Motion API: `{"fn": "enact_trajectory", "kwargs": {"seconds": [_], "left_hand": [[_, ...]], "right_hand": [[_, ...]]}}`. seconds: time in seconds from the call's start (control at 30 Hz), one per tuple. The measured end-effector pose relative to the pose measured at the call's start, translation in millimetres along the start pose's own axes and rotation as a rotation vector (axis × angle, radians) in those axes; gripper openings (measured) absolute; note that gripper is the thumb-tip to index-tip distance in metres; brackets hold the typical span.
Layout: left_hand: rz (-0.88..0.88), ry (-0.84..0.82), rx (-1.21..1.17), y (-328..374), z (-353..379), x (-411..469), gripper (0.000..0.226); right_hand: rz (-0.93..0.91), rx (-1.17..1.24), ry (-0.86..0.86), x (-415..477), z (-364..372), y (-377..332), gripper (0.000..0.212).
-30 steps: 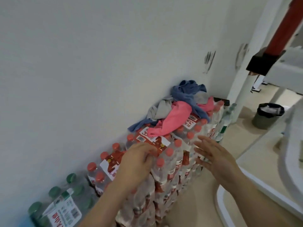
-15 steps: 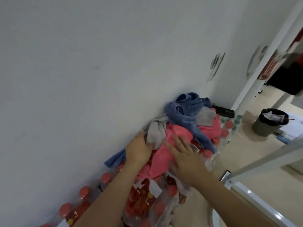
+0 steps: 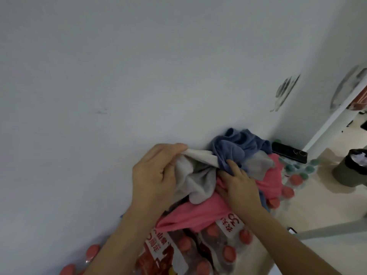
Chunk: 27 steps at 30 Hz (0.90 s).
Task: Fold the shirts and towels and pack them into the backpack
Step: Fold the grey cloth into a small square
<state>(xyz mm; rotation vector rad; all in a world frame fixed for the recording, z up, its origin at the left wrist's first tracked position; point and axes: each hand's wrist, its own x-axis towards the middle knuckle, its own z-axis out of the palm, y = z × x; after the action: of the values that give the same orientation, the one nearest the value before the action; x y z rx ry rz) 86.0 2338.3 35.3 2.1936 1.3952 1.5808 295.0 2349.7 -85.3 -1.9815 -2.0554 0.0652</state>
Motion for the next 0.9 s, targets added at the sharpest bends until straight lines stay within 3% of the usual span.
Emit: {"fn": "enact_trajectory", "kwargs": {"seconds": [0.13,0.27,0.4,0.57,0.63,0.7,0.83,0.9], "left_hand": [[-0.084,0.145,0.059,21.8,-7.0,12.6,0.026],[-0.315,0.371,0.082,48.1,-10.5,32.4,0.026],[-0.316,0.526,0.166,68.9,-20.3,46.5,0.02],[-0.409,0.867,0.103,84.8,-65.1,76.9,0.013],[-0.432,0.739,0.154,98.1,-68.4,79.9,0.012],[-0.485,0.497,0.232,108.8,-62.3,75.2,0.01],[-0.516,0.23,0.316,113.2,-58.3,62.6,0.011],[-0.5,0.126,0.264,118.5,-57.2,54.9,0.01]], "right_hand": [[-0.1,0.137,0.023,19.1,-4.1,13.7,0.025],[-0.11,0.274,0.045,28.8,-12.1,23.7,0.025],[-0.158,0.365,0.016,27.9,-1.7,42.2,0.032],[-0.092,0.273,-0.293,31.0,13.7,61.5,0.06],[-0.143,0.15,-0.529,45.2,0.3,58.1,0.071],[-0.233,0.047,-0.739,57.7,-33.1,49.5,0.072],[-0.341,0.071,-0.611,51.7,-115.2,34.0,0.047],[-0.371,0.256,-0.534,35.0,-142.1,8.9,0.054]]}}
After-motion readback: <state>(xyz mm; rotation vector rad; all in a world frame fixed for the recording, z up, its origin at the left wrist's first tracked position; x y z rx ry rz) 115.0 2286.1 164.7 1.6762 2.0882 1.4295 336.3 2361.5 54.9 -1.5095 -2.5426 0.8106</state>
